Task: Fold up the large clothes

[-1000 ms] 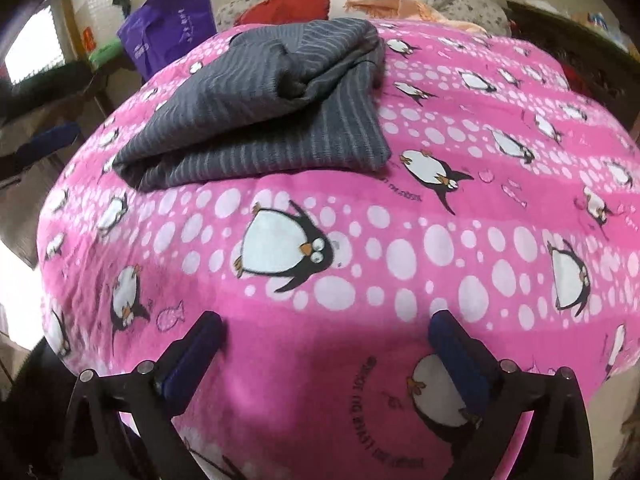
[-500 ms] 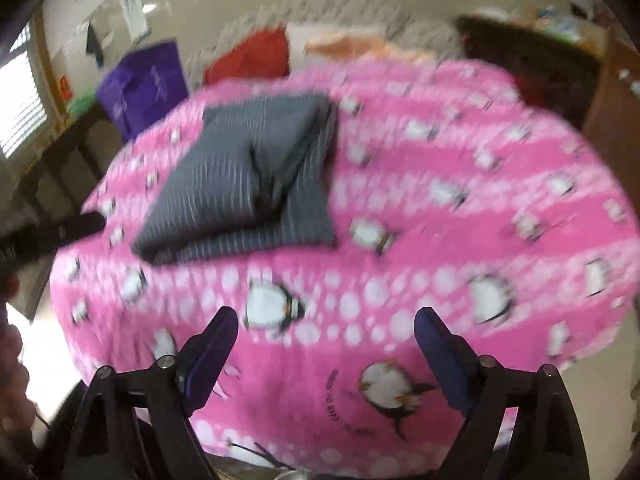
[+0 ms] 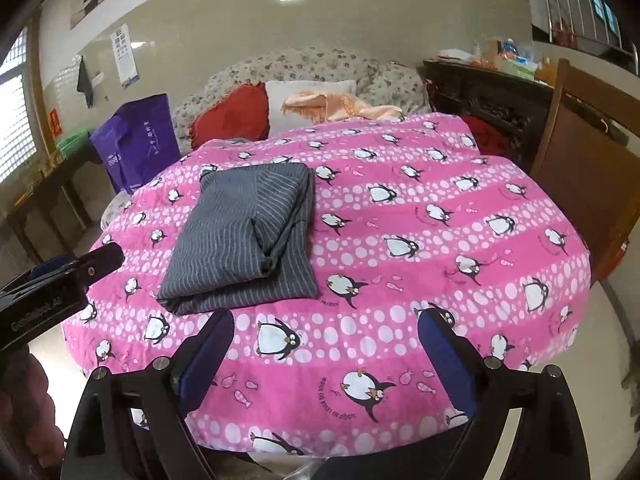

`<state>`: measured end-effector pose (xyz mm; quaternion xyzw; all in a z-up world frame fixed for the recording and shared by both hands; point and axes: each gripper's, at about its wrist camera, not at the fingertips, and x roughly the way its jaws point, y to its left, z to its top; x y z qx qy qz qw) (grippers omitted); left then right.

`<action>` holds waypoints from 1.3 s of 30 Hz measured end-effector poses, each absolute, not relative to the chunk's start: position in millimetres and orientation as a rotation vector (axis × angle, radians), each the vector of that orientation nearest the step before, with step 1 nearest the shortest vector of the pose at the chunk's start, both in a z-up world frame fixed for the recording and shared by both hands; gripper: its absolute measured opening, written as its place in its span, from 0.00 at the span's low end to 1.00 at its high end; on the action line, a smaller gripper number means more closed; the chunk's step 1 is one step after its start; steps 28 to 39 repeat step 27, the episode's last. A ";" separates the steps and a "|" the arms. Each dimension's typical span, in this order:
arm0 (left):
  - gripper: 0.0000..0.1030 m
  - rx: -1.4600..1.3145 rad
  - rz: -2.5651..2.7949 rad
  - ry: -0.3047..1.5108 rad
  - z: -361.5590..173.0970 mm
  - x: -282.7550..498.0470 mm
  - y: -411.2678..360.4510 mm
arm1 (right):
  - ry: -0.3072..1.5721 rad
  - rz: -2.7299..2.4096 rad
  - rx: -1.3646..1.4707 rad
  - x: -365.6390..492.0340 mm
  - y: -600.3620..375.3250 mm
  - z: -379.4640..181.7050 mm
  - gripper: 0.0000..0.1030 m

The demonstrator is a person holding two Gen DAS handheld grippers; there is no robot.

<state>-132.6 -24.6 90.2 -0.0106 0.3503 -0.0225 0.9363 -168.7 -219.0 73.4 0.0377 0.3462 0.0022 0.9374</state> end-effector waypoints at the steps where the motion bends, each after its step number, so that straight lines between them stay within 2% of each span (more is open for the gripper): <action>1: 0.82 -0.021 -0.043 0.718 89.5 -131.9 -23.9 | 0.708 0.008 0.073 -169.4 -218.5 73.2 0.89; 39: 0.82 -0.054 -0.053 0.756 73.7 -129.5 -20.3 | 0.709 0.072 0.060 -171.8 -204.1 62.9 0.89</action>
